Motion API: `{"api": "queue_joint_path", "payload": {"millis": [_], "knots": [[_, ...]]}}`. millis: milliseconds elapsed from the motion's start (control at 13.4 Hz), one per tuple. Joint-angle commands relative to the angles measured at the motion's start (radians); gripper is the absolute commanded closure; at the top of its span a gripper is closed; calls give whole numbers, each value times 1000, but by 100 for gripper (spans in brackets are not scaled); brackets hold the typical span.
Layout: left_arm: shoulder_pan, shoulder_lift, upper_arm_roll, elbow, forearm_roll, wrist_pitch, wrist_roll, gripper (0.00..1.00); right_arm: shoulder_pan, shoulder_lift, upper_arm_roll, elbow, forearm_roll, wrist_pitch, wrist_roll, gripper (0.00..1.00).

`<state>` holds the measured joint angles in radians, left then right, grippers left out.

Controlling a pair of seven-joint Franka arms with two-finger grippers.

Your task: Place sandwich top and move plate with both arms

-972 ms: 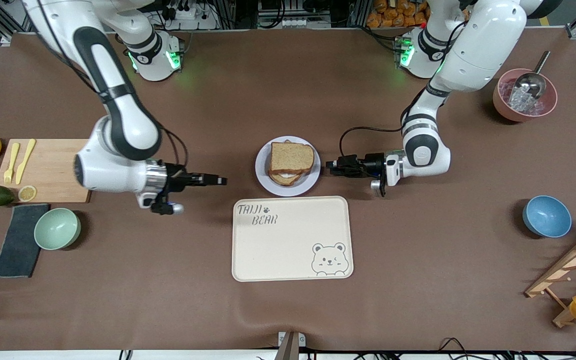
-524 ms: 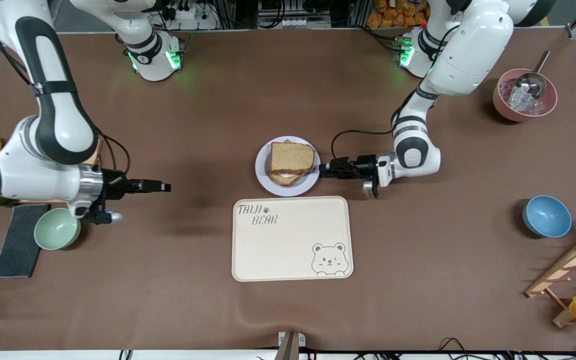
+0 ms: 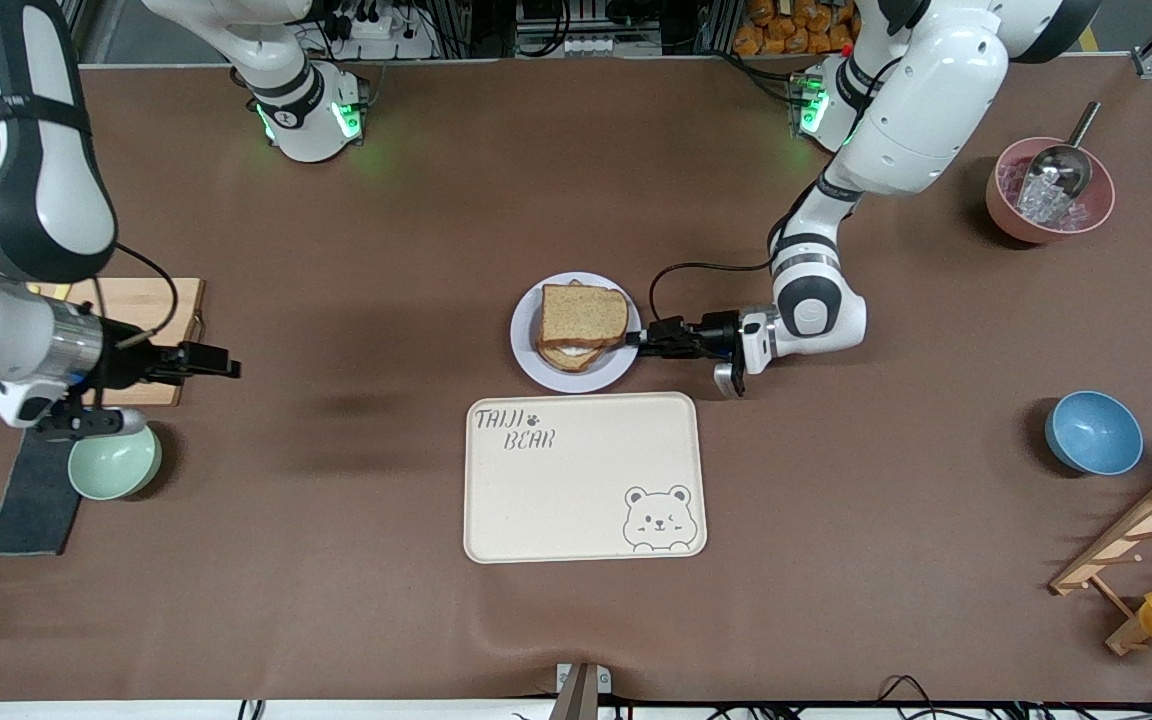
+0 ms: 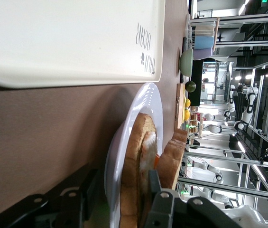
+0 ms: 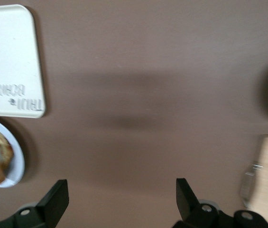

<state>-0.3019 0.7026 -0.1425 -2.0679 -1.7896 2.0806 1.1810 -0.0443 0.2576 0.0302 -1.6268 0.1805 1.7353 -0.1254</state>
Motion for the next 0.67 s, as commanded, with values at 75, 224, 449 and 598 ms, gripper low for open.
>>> {"api": "queue_joint_path", "payload": {"millis": [75, 224, 449, 598], "knots": [[-11, 23, 0, 14, -39, 13, 55, 60, -14, -31, -3, 134, -73, -138, -14, 0], [-11, 24, 0, 15, -39, 13, 55, 61, -16, -53, -4, 176, -114, -169, -40, 0], [-11, 24, 0, 19, -39, 13, 55, 73, -23, -98, -3, 196, -115, -206, -42, 0], [-11, 24, 0, 20, -37, 13, 57, 87, -43, -144, 5, 196, -112, -212, -45, 0]]}}
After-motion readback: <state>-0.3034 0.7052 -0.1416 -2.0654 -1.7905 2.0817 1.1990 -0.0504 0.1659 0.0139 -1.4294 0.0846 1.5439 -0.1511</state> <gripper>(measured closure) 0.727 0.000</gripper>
